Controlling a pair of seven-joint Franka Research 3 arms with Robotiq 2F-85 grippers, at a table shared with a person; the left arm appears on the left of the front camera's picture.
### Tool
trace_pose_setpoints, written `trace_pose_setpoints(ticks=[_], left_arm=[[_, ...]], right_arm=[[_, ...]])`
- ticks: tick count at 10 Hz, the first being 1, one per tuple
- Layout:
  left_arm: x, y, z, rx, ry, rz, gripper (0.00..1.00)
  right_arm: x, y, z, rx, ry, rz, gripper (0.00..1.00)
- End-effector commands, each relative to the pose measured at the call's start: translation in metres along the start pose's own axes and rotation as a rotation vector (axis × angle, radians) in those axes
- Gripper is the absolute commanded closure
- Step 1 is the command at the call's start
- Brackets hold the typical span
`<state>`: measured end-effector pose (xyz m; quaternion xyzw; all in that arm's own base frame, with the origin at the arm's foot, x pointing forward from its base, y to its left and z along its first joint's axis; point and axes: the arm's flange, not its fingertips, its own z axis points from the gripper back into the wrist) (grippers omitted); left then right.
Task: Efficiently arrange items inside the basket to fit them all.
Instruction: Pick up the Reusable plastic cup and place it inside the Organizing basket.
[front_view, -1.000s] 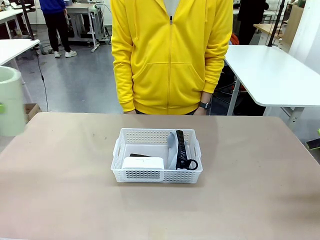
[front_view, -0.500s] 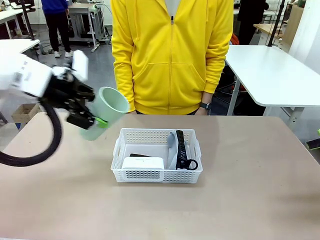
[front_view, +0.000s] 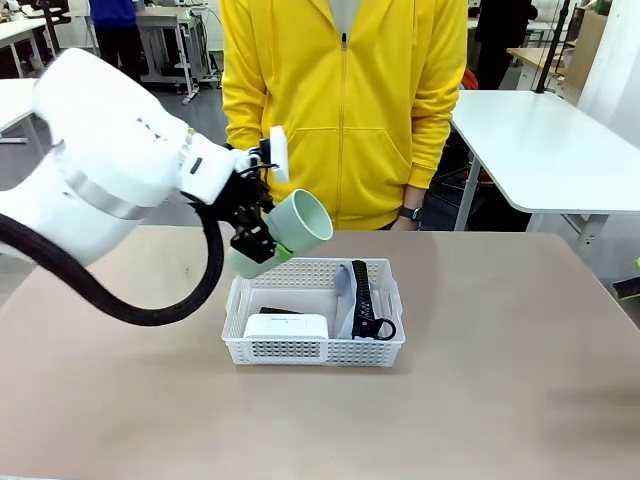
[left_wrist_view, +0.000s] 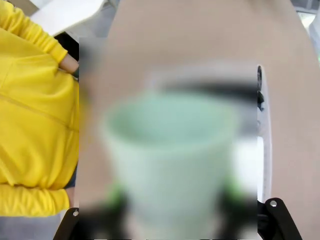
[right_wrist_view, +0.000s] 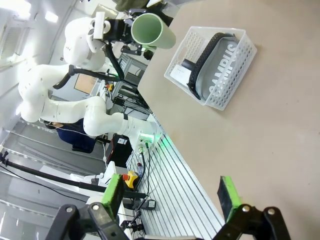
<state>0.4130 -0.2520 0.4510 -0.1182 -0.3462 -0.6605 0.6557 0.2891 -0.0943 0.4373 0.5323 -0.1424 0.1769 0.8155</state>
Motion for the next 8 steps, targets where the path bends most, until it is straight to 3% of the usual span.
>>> trace_pose_setpoints(ticks=[1, 2, 5, 7, 8], left_arm=[[0.004, 0.019, 0.006, -0.12, -0.005, 0.06, 0.12], [0.0, 0.0, 0.0, 0.0, 0.0, 0.0, 0.12], [0.0, 0.008, -0.008, -0.035, 0.003, 0.021, 0.12], [0.012, 0.018, -0.03, -0.038, 0.176, 0.074, 0.12], [0.013, 0.017, -0.039, -0.066, 0.181, 0.063, 0.12]], right_arm=[[0.002, 0.004, 0.001, 0.014, -0.017, -0.017, 0.0], [0.002, 0.004, 0.001, 0.014, -0.017, -0.017, 0.0], [0.002, 0.004, 0.001, 0.014, -0.017, -0.017, 0.0], [0.002, 0.004, 0.001, 0.014, -0.017, -0.017, 0.0], [0.002, 0.004, 0.001, 0.014, -0.017, -0.017, 0.0]])
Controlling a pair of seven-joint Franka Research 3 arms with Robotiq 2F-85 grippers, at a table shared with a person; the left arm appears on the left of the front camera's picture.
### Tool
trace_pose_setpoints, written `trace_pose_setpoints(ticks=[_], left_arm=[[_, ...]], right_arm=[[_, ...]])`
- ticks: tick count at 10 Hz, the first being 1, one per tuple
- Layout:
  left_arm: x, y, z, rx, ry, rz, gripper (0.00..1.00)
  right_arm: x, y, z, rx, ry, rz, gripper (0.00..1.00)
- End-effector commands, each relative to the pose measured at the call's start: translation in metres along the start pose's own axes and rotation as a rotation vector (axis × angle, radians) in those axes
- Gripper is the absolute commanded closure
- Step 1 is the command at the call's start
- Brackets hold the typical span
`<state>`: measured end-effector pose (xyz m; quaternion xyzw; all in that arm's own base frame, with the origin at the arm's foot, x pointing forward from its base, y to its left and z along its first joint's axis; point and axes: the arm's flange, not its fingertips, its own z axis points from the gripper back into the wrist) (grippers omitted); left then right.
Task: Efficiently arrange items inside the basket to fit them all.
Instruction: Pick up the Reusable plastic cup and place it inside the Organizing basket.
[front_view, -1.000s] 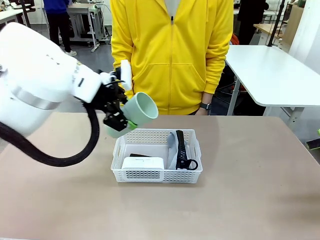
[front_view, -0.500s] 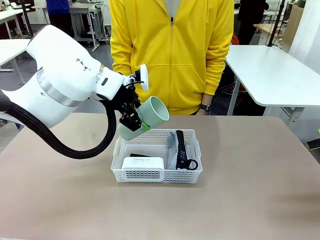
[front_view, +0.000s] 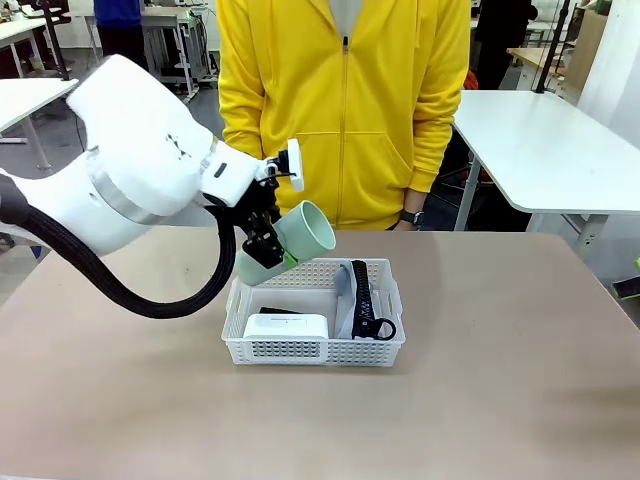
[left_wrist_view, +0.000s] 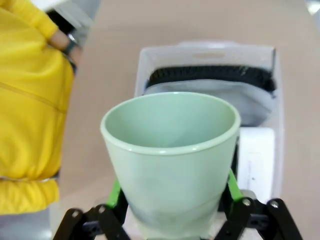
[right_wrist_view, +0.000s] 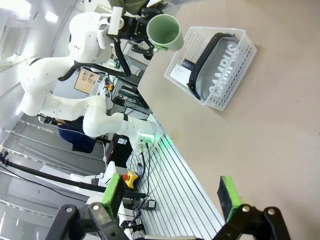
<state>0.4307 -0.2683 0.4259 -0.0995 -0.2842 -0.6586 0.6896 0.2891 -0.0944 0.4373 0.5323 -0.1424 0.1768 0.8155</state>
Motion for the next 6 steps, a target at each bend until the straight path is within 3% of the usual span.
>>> trace_pose_setpoints(ticks=[1, 6], left_arm=[[0.019, 0.009, -0.013, -0.006, 0.079, 0.028, 0.12], [0.035, 0.008, -0.077, 0.044, 0.313, -0.021, 0.12]], right_arm=[[0.002, 0.005, 0.001, 0.014, -0.017, -0.017, 0.0], [0.002, 0.005, 0.001, 0.014, -0.017, -0.017, 0.0]])
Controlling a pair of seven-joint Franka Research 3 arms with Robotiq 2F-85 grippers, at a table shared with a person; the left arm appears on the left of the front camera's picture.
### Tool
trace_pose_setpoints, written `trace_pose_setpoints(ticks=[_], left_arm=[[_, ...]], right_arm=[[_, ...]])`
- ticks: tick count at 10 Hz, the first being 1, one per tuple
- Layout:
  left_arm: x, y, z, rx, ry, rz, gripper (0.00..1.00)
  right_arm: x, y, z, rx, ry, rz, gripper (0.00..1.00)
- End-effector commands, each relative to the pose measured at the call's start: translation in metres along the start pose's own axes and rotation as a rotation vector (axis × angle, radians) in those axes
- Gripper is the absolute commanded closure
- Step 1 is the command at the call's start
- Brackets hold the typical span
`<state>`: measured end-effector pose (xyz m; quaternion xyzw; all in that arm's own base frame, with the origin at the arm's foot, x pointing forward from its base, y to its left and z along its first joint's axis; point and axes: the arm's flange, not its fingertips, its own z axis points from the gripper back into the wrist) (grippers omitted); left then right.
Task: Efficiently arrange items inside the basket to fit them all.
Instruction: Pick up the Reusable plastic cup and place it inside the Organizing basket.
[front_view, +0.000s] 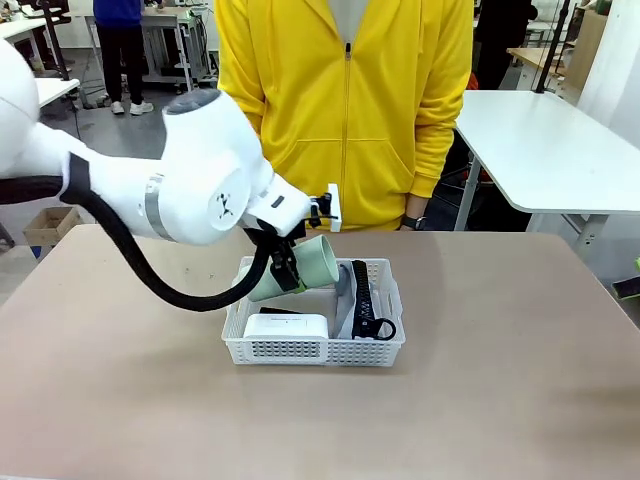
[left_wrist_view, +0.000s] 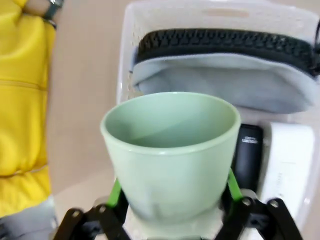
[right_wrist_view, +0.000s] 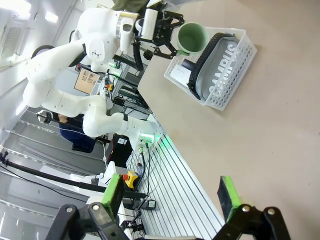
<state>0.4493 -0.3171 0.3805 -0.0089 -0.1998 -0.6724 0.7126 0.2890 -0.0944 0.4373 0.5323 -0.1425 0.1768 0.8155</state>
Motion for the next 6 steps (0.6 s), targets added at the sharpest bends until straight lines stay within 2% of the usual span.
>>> trace_pose_setpoints(ticks=[1, 6], left_arm=[[0.023, 0.006, -0.015, 0.013, 0.097, -0.004, 0.12], [0.03, 0.008, -0.032, -0.016, 0.161, -0.017, 0.12]], right_arm=[[0.002, 0.005, 0.001, 0.014, -0.017, -0.017, 0.0], [0.002, 0.005, 0.001, 0.014, -0.017, -0.017, 0.0]])
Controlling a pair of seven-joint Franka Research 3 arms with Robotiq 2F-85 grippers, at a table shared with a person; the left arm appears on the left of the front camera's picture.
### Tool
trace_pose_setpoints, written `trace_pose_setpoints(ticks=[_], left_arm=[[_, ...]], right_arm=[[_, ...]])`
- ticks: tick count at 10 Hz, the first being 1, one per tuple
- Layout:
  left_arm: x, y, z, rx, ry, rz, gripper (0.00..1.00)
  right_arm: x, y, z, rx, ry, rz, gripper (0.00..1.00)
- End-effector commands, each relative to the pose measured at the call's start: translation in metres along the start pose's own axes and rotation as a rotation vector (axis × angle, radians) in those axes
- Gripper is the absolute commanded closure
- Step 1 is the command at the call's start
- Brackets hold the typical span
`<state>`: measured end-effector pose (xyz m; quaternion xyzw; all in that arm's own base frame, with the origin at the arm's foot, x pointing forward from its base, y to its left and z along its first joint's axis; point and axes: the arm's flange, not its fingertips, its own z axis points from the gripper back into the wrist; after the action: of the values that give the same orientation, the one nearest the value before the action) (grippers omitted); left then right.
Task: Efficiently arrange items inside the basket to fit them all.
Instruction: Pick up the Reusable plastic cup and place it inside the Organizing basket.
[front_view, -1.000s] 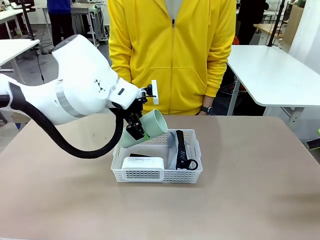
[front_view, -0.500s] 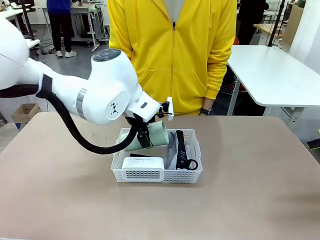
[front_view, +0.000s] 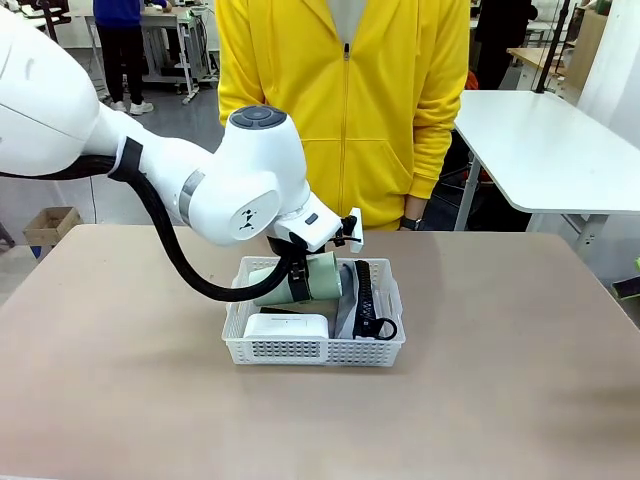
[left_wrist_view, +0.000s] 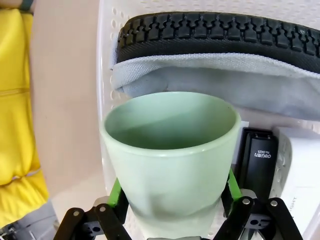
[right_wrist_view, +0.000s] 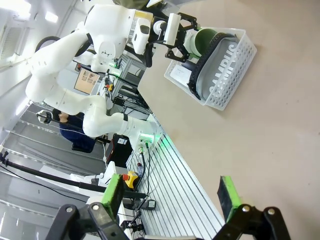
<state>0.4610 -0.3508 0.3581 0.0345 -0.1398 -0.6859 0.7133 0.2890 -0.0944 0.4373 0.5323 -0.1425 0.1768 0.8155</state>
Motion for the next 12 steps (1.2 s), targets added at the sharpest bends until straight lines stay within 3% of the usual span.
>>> trace_pose_setpoints(ticks=[1, 2, 8, 10, 11, 12], left_arm=[[0.004, 0.006, 0.002, 0.005, 0.019, 0.02, 0.12], [0.004, 0.007, 0.0, 0.011, 0.039, 0.016, 0.0], [-0.001, 0.005, 0.009, 0.002, -0.021, 0.013, 0.0], [-0.023, 0.003, 0.045, -0.109, -0.127, -0.047, 0.0], [-0.044, 0.005, 0.071, -0.123, -0.191, -0.023, 0.0], [-0.076, 0.009, 0.103, -0.134, -0.243, 0.089, 0.0]], right_arm=[[0.002, 0.005, 0.001, 0.014, -0.017, -0.017, 0.0], [0.002, 0.005, 0.001, 0.014, -0.017, -0.017, 0.0], [0.002, 0.005, 0.001, 0.014, -0.017, -0.017, 0.0], [0.002, 0.005, 0.001, 0.014, -0.017, -0.017, 0.0], [0.002, 0.005, 0.001, 0.014, -0.017, -0.017, 0.0], [0.002, 0.005, 0.001, 0.014, -0.017, -0.017, 0.0]])
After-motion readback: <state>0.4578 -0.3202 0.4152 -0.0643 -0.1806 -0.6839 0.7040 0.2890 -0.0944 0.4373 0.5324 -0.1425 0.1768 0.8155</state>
